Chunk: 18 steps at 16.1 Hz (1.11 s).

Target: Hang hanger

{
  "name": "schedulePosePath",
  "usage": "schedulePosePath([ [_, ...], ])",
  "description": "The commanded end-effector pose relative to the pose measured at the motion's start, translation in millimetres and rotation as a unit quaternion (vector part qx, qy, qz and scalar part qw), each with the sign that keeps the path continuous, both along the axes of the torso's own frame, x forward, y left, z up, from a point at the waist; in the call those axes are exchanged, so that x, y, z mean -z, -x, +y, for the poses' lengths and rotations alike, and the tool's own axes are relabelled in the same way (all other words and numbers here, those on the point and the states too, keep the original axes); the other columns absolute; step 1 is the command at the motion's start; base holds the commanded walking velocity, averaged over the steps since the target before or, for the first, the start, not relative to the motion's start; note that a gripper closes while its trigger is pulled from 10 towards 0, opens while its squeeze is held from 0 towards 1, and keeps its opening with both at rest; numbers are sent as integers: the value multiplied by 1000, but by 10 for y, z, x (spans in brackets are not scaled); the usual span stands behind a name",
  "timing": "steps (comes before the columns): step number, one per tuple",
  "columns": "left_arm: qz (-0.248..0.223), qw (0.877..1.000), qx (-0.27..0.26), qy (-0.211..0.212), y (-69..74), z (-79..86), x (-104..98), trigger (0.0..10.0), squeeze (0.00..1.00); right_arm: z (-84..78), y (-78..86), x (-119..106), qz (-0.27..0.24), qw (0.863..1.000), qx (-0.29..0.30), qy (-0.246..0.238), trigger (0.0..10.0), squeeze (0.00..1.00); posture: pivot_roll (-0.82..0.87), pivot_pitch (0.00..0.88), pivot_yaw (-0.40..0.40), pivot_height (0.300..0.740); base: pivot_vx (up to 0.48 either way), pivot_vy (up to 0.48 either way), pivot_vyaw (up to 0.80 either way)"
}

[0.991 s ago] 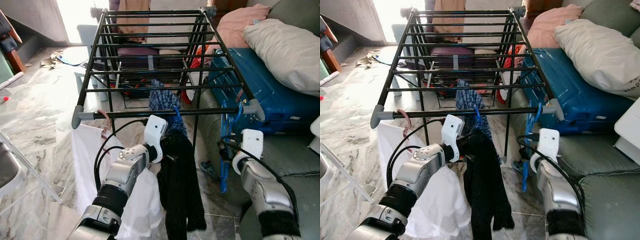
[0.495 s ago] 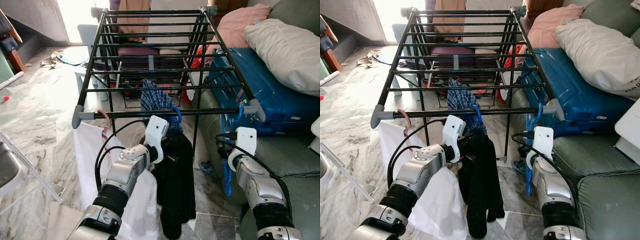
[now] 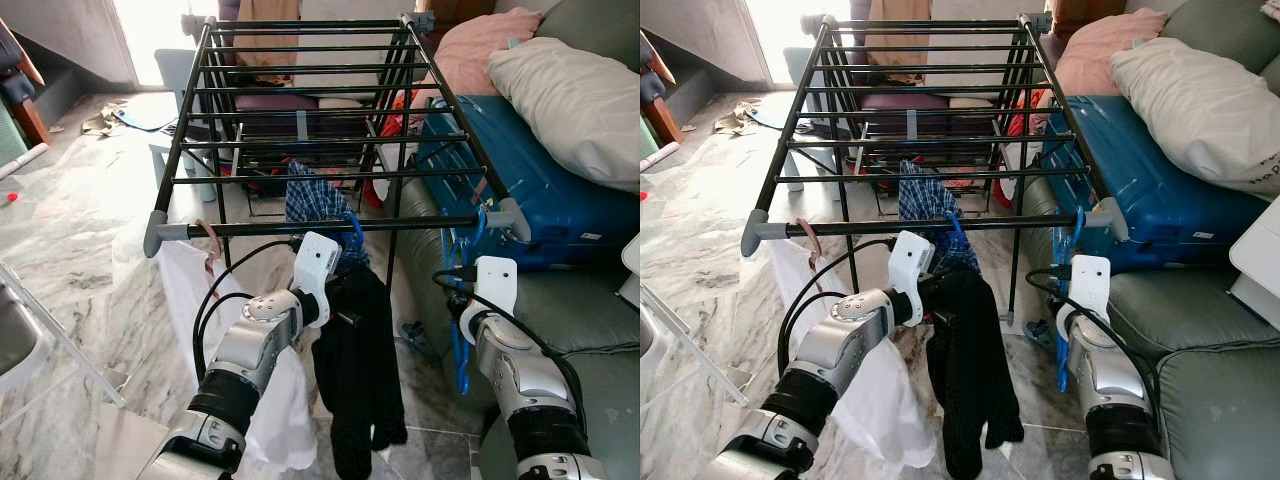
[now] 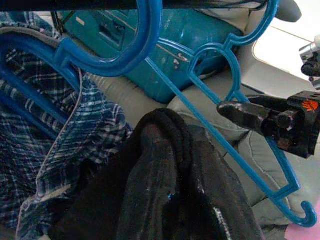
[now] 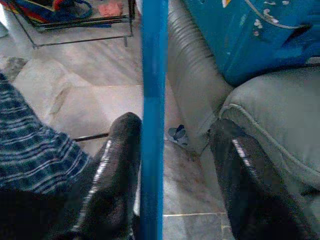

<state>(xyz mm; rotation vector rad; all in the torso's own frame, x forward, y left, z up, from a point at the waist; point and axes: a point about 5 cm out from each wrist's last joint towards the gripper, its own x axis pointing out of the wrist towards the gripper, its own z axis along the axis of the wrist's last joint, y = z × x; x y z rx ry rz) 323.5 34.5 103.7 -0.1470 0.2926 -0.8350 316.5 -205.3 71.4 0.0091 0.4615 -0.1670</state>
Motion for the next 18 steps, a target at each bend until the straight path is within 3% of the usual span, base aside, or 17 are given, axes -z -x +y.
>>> schedulePosePath([
  [1,-14,1000,3,-2,-25,-23,-73,10000,0,-39,19,28,7,1000,7,8,0,0,23,0,-49,740,0,0,0],
  [14,-14,1000,4,-4,-30,-36,-74,10000,0,-169,87,58,11,999,28,18,0,0,20,0,-49,740,0,0,0],
  [18,-21,1000,-8,-11,-28,-32,-70,10000,0,-120,130,16,-13,1000,8,4,0,0,16,0,-51,740,0,0,0],
])
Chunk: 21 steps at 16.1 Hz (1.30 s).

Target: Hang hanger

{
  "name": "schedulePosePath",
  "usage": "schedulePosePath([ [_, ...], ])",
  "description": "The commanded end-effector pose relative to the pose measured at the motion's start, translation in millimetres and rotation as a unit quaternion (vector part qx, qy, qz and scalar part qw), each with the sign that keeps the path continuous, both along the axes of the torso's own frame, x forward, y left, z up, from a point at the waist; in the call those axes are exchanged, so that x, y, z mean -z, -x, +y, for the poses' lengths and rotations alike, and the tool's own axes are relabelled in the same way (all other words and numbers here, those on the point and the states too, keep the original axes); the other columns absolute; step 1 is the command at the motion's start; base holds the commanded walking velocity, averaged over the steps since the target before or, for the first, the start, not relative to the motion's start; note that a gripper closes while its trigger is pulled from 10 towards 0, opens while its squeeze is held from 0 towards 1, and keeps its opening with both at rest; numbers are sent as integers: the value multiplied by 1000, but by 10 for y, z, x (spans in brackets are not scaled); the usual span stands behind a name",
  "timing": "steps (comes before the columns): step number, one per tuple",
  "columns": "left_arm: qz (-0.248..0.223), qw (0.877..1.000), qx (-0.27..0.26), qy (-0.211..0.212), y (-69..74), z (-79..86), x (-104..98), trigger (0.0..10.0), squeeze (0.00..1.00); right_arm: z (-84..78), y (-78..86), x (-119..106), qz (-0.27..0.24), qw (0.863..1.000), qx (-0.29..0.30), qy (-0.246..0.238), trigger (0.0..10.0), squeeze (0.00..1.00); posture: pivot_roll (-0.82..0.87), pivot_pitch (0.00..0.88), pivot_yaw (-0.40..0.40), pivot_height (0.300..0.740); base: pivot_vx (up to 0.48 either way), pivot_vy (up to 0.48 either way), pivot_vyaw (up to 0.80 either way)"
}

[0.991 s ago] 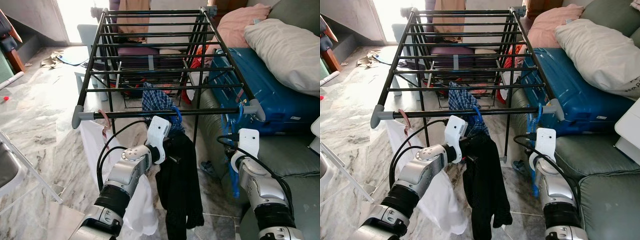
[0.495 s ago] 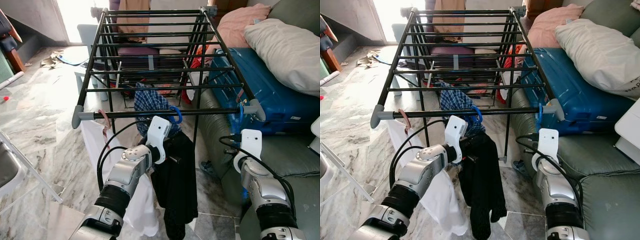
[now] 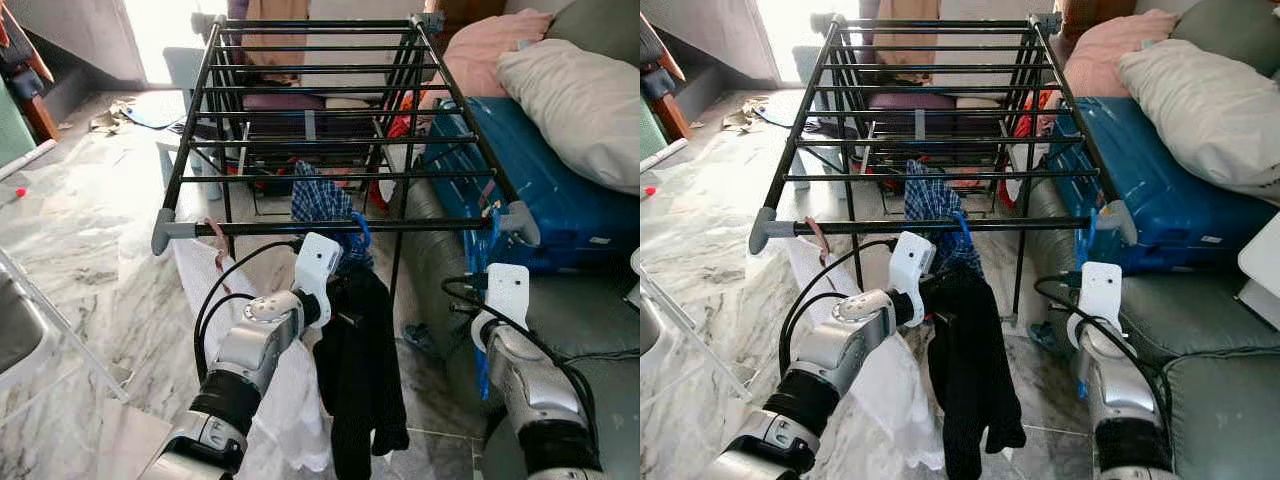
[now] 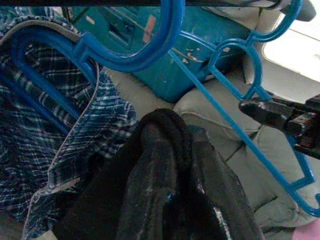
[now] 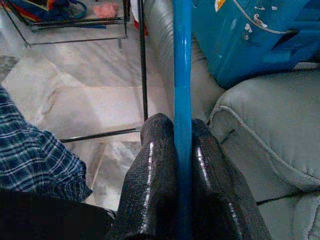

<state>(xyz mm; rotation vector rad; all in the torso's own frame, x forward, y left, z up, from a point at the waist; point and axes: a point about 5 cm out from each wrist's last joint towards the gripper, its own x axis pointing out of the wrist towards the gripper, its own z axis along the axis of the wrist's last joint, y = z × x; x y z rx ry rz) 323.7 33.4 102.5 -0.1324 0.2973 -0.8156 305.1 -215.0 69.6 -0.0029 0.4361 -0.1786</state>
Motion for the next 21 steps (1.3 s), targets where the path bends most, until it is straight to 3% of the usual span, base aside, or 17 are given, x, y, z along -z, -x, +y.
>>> schedulePosePath([
  [1,-22,1000,-1,-6,-24,-32,-79,10000,0,22,18,-36,-12,1000,-11,-10,0,0,16,0,-51,740,0,0,0],
  [5,-31,999,-17,-12,-22,-38,-81,10000,0,134,109,-165,-48,997,-58,-13,0,0,11,0,-58,740,0,0,0],
  [10,-39,999,-27,-19,-4,-57,-67,10000,0,51,429,-174,-53,996,-78,2,0,0,4,0,-65,740,0,0,0],
  [11,-44,999,-26,-18,-7,-44,-81,10000,0,-12,571,-200,-61,996,-67,8,4588,0,3,0,-66,740,0,0,0],
  [12,-45,998,-26,-18,-6,-39,-82,10000,0,-21,603,-209,-65,996,-64,10,4588,0,0,0,-66,740,0,0,0],
  [13,-49,998,-24,-18,3,-20,-84,10000,0,-37,722,-222,-70,996,-60,7,10000,0,-3,0,-65,740,0,0,0],
  [15,-57,998,-17,-30,45,22,-57,10000,0,-27,936,-175,-66,997,-47,3,10000,0,-13,0,-58,740,-141,0,0],
  [21,-75,996,5,-44,128,65,-66,10000,0,25,996,-127,-54,998,-26,4,10000,0,-3,0,-56,740,-341,0,0],
])
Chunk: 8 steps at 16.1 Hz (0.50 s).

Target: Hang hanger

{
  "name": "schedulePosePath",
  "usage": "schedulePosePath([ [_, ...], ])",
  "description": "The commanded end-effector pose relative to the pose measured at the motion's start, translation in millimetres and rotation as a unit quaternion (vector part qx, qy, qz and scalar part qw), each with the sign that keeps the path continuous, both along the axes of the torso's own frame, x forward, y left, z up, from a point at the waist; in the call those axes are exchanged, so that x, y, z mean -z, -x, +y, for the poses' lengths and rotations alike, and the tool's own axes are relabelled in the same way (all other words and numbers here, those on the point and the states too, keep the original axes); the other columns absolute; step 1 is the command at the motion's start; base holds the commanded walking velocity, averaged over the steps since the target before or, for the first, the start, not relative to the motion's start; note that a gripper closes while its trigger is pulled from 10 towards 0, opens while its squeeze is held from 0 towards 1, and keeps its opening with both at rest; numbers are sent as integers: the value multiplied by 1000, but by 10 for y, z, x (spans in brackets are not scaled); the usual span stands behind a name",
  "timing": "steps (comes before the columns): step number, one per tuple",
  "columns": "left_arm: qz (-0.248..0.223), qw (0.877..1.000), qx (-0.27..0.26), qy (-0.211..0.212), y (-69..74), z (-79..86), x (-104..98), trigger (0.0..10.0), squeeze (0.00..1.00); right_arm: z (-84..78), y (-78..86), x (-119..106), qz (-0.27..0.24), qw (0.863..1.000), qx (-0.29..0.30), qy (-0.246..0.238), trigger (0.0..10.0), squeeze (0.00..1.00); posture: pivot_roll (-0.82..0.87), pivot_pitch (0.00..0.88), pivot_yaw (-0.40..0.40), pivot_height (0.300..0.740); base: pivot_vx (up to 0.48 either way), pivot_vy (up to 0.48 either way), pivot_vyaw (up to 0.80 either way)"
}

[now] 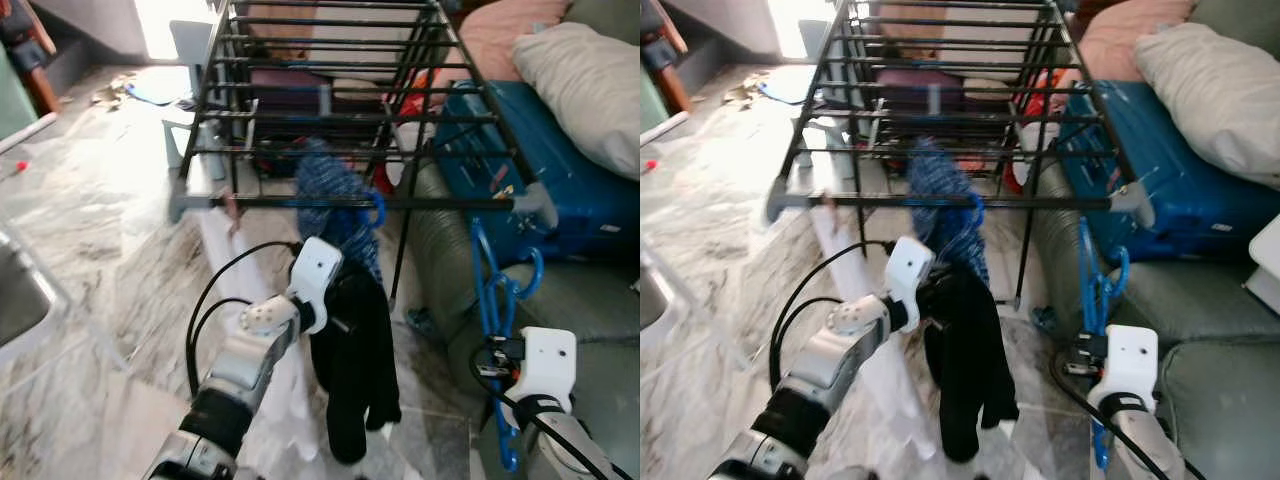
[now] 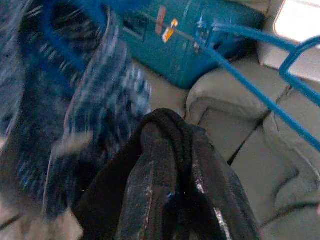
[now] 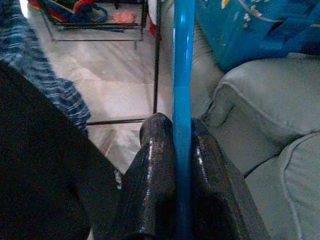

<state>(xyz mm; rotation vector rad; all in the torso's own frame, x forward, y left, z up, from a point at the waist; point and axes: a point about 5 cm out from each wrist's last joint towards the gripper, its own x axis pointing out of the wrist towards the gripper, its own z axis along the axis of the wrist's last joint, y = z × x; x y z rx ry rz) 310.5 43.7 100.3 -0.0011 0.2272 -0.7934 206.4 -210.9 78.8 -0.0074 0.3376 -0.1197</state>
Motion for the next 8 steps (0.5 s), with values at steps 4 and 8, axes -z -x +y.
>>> schedulePosePath([
  [4,-20,1000,12,-6,13,-5,-77,10000,0,23,-26,-40,-7,1000,0,1,10000,0,3,0,-58,740,-388,0,0],
  [8,-23,1000,17,-12,21,-2,-86,10000,0,19,-36,-44,-8,1000,6,-1,10000,0,0,0,-54,740,-303,0,0],
])
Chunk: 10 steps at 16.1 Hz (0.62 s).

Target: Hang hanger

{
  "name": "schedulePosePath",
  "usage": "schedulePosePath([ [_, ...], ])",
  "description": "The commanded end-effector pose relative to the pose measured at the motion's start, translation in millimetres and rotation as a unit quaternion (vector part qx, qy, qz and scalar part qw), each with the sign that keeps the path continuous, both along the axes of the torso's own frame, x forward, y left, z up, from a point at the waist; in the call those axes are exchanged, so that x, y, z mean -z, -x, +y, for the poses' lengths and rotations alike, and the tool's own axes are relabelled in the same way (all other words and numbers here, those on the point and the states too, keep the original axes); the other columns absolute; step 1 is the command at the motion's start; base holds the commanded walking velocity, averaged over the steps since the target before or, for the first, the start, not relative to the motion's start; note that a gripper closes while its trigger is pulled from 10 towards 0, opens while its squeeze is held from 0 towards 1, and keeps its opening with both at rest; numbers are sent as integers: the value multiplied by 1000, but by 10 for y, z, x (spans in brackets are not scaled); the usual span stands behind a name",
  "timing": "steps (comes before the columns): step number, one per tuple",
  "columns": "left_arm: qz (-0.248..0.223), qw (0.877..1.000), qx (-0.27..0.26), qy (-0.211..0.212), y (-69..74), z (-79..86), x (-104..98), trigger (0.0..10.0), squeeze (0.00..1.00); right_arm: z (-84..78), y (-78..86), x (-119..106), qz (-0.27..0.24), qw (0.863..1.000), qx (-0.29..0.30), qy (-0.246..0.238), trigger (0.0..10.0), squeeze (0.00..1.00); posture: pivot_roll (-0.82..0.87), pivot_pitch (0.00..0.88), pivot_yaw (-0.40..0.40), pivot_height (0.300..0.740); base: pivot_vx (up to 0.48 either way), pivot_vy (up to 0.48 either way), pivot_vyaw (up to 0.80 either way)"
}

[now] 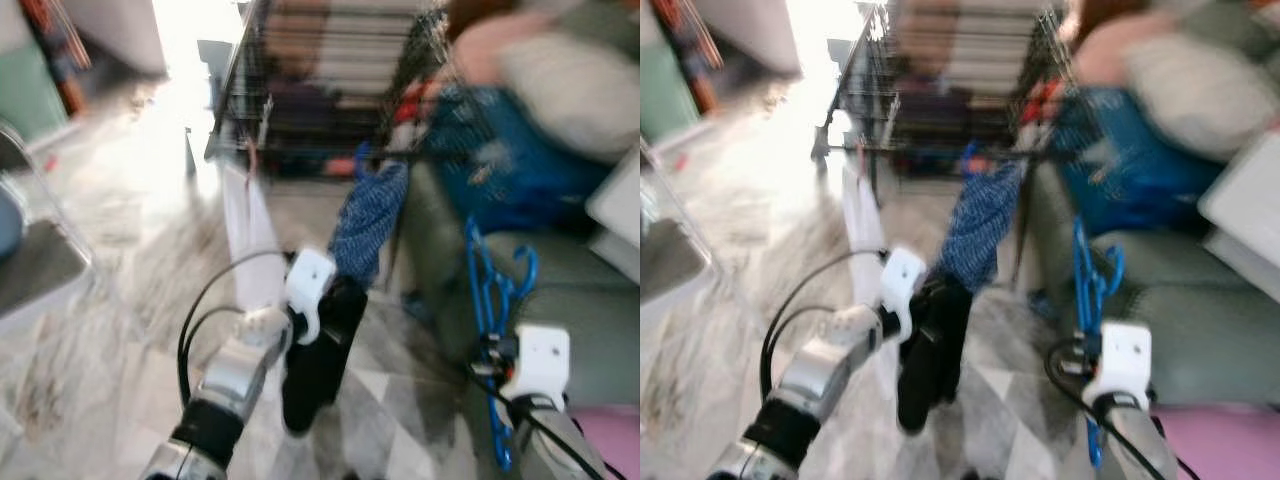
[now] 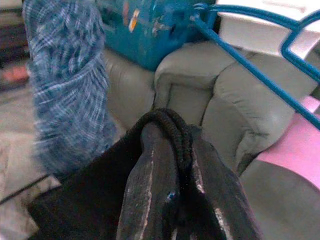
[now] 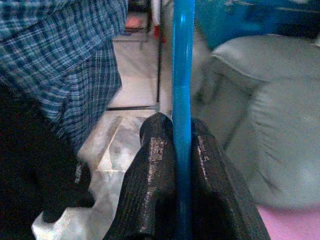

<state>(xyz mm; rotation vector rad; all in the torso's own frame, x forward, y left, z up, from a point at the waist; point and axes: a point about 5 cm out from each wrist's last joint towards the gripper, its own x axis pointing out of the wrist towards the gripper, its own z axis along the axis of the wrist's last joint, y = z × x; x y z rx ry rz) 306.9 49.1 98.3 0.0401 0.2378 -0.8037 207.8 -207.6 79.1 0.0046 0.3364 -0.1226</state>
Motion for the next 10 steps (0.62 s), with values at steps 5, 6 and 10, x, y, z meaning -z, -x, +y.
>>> schedulePosePath([
  [5,-22,1000,11,2,-41,-16,-109,10000,0,-71,-11,13,12,999,48,-13,10000,0,0,0,-53,740,-261,0,0],
  [6,-23,1000,10,2,-47,-13,-114,10000,0,-70,-32,-9,6,999,46,-16,10000,0,2,0,-53,740,-262,0,0],
  [10,-25,1000,6,11,-80,4,-144,10000,0,-61,-80,-60,-20,999,46,-4,10000,0,7,0,-53,740,0,0,0],
])
